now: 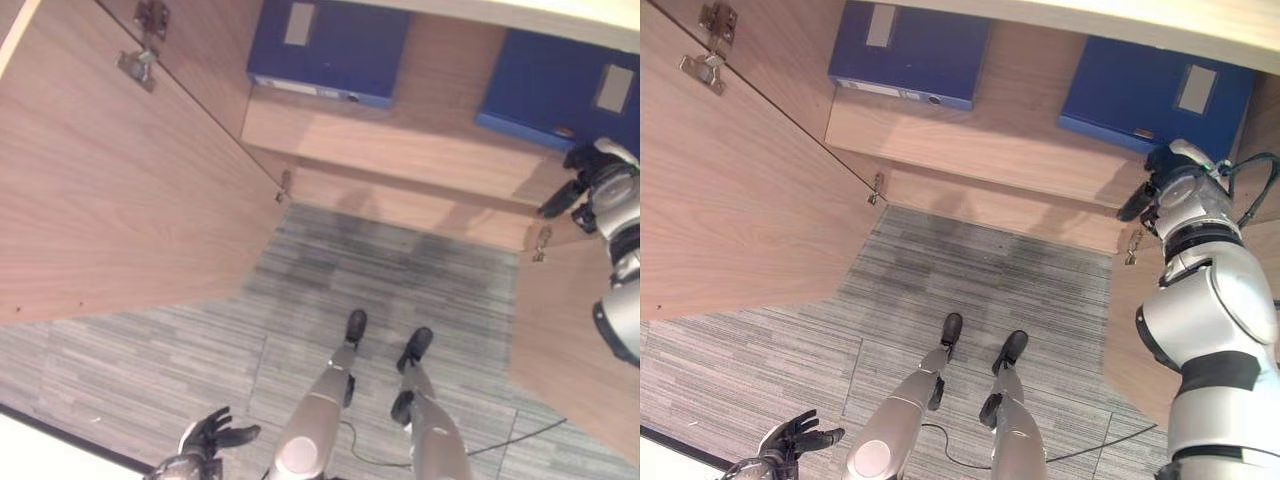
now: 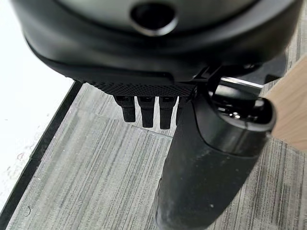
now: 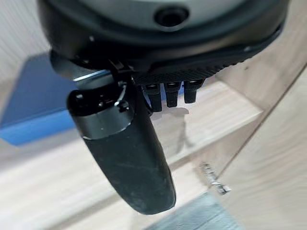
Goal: Put the empty folder in the office cabinet
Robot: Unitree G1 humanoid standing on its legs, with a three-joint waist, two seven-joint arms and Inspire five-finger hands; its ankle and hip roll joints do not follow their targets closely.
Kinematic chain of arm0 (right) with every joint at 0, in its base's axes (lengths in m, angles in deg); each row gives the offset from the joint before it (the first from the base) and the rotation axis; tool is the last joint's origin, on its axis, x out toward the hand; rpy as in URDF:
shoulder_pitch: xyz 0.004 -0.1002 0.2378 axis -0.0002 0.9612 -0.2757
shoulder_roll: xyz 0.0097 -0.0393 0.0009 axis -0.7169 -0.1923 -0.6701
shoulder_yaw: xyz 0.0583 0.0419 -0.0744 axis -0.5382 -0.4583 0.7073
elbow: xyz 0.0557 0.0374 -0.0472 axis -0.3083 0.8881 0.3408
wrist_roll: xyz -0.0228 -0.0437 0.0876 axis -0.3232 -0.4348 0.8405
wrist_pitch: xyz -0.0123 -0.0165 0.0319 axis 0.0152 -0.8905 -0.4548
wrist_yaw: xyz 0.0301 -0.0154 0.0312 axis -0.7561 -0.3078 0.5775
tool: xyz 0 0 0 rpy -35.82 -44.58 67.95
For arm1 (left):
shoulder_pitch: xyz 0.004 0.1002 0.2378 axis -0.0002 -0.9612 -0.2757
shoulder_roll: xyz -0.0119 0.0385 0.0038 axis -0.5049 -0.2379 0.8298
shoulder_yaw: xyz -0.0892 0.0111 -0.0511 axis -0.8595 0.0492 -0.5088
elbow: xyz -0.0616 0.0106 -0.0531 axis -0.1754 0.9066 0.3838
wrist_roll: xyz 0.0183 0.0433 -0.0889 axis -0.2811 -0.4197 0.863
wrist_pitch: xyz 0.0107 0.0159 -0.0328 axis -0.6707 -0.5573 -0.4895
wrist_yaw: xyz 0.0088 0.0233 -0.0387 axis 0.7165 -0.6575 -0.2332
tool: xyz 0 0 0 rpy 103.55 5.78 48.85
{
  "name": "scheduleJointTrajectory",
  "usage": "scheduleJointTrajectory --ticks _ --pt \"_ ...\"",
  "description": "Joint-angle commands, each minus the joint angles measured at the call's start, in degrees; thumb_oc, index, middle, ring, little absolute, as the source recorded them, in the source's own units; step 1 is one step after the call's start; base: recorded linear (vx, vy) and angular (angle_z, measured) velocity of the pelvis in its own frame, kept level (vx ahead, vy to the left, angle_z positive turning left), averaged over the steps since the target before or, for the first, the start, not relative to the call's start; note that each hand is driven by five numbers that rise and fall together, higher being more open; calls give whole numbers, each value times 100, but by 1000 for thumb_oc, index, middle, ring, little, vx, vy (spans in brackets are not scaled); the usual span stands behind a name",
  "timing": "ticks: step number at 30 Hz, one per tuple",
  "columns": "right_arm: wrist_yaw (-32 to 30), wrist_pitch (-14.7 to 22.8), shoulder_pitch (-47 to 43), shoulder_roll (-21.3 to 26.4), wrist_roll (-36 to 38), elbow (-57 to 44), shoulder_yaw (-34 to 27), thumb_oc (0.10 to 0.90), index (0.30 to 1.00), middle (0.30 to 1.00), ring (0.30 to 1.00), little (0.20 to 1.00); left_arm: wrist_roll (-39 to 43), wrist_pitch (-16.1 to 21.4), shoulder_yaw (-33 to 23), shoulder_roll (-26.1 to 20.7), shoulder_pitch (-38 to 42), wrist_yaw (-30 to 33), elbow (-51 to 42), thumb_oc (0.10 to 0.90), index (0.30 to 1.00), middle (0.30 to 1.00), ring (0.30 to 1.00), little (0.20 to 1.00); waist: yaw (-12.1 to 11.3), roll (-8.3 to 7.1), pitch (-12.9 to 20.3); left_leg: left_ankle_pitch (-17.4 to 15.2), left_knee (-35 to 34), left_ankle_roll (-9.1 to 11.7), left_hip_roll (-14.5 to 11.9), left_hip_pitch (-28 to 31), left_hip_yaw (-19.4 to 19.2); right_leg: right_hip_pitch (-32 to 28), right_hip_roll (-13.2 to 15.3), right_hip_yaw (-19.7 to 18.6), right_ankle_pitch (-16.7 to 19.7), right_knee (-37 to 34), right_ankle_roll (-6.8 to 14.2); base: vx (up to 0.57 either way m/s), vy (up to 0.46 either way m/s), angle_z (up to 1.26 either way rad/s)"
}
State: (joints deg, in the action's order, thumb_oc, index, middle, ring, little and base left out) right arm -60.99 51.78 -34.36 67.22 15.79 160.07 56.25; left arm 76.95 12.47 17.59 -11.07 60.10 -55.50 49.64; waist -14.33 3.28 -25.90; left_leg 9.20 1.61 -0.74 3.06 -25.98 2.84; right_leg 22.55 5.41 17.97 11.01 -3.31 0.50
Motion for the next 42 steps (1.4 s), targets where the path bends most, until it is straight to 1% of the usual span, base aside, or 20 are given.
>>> scheduleJointTrajectory --ticks 1,3,8,11,13,14,18,23,24,26,28,29,30,31,32,34,35,36,39,42 --pt "-213 7 -425 579 -148 201 555 800 900 900 900 900 66 -79 191 -376 -729 66 114 800 900 900 900 900 -119 193 192 -471 -282 185 14 197 323 -148 -133 -90 -1230 582 192 0 0 0" --pt "-408 5 -498 652 34 280 420 800 900 900 900 900 121 -73 257 -344 -798 45 -128 800 900 900 900 900 -134 292 179 -448 -310 183 34 176 316 -118 -122 -90 -1214 579 208 -4 7 2" --pt "-563 59 -530 570 217 130 362 800 900 900 900 900 231 -31 336 -283 -967 43 -556 800 900 900 900 900 -133 404 178 -427 -328 181 67 155 267 -104 -115 -123 -1168 534 236 -6 19 1" --pt "-1035 161 -580 390 293 -219 224 800 900 900 900 900 327 13 382 -202 -1004 128 -770 800 900 900 900 900 -82 452 170 -423 -335 177 80 171 217 -117 -107 -165 -1143 505 253 -25 25 -6" --pt "-1225 227 -537 370 374 -415 96 800 900 900 900 900 335 38 407 -202 -975 172 -803 800 900 900 900 900 -67 455 161 -430 -340 176 81 196 199 -140 -103 -179 -1148 498 252 -24 13 -4" --pt "-1499 328 -405 304 592 -760 -194 800 900 900 900 900 377 93 447 -196 -929 251 -794 800 900 900 900 900 -22 452 162 -440 -344 181 79 234 165 -175 -103 -212 -1155 483 258 -42 15 -4" --pt "-1863 425 -8 132 423 -1454 -595 800 900 900 900 900 434 111 514 -215 -893 316 -959 800 900 900 900 900 74 421 209 -531 -243 166 86 358 103 -371 -97 -250 -1195 463 242 -25 2 -6" --pt "-2199 423 496 -175 259 -1557 -1145 800 900 900 900 900 358 65 588 -206 -881 379 -888 800 900 900 900 900 162 413 416 -663 -161 148 72 667 80 -737 -108 -289 -1235 405 239 -16 6 0" --pt "-2302 416 638 -218 194 -1614 -1267 800 900 900 900 900 372 60 603 -197 -850 385 -898 800 900 900 900 900 214 419 457 -582 -77 124 77 647 45 -765 -74 -222 -1129 385 213 -121 27 3" --pt "-2445 390 882 -258 -68 -1727 -1406 800 900 900 900 900 372 35 639 -175 -814 382 -992 800 900 900 900 900 286 410 532 -705 143 152 63 739 6 -949 -38 -194 -1175 350 207 -104 25 10" --pt "-2542 404 1167 -219 -231 -1797 -1535 800 900 900 900 900 330 12 686 -189 -800 336 -1229 800 900 900 900 900 404 354 516 -1139 952 199 52 870 -211 -1149 113 -159 -1240 456 183 -103 44 12" --pt "-2542 404 1169 -219 -231 -1798 -1537 800 900 900 900 900 330 11 686 -190 -801 336 -1231 800 900 900 900 900 400 356 511 -1153 970 199 48 869 -214 -1154 109 -162 -1242 457 182 -131 81 5" --pt "-2454 417 1327 -332 -220 -1753 -1537 800 900 900 900 900 235 -33 656 -200 -860 331 -1354 800 900 900 900 900 450 241 581 -1439 1655 211 -40 994 -279 -1205 199 -263 -1224 534 165 -76 62 2" --pt "-2455 417 1328 -334 -220 -1753 -1537 800 900 900 900 900 235 -35 654 -202 -864 331 -1357 800 900 900 900 900 449 244 580 -1449 1669 211 -45 991 -280 -1208 194 -264 -1224 534 165 -124 157 -8" --pt "-2314 441 1522 -515 -282 -1716 -1472 800 900 900 900 900 150 -54 648 -191 -926 330 -1384 800 900 900 900 900 504 170 717 -1461 2077 255 -123 1161 -101 -1302 217 -383 -1170 516 177 -48 96 -10" --pt "-2167 456 1739 -645 -374 -1742 -1391 800 900 900 900 900 111 -66 636 -172 -996 325 -1405 800 900 900 900 900 564 130 849 -1493 1953 287 -239 1433 -25 -1347 208 -456 -1117 478 213 -9 151 -24" --pt "-2029 426 1936 -700 -542 -1879 -1318 800 900 900 900 900 83 -122 577 -168 -1113 313 -1441 800 900 900 900 900 646 92 1016 -1542 1616 242 -245 1709 121 -1338 201 -518 -1051 446 275 -8 306 -37" --pt "-1888 464 2417 -853 -701 -2083 -1447 800 900 900 900 900 8 -162 607 -64 -1095 314 -1390 800 900 900 900 900 803 116 1263 -1791 831 164 -248 2241 115 -1370 213 -591 -941 470 386 -10 240 -34" --pt "-1814 467 2898 -1078 -667 -2311 -1653 800 900 900 900 900 -96 -179 638 42 -1038 357 -1255 800 900 900 900 900 934 64 1446 -1732 469 108 -129 2429 91 -1307 327 -639 -725 472 490 -115 265 -20" --pt "-1570 498 3623 -1500 -517 -2492 -1856 800 900 900 900 900 -210 -241 504 156 -976 403 -1206 800 900 900 900 900 1006 38 1648 -1686 -17 -93 45 2775 14 -1299 406 -725 -446 346 640 -153 259 -19"
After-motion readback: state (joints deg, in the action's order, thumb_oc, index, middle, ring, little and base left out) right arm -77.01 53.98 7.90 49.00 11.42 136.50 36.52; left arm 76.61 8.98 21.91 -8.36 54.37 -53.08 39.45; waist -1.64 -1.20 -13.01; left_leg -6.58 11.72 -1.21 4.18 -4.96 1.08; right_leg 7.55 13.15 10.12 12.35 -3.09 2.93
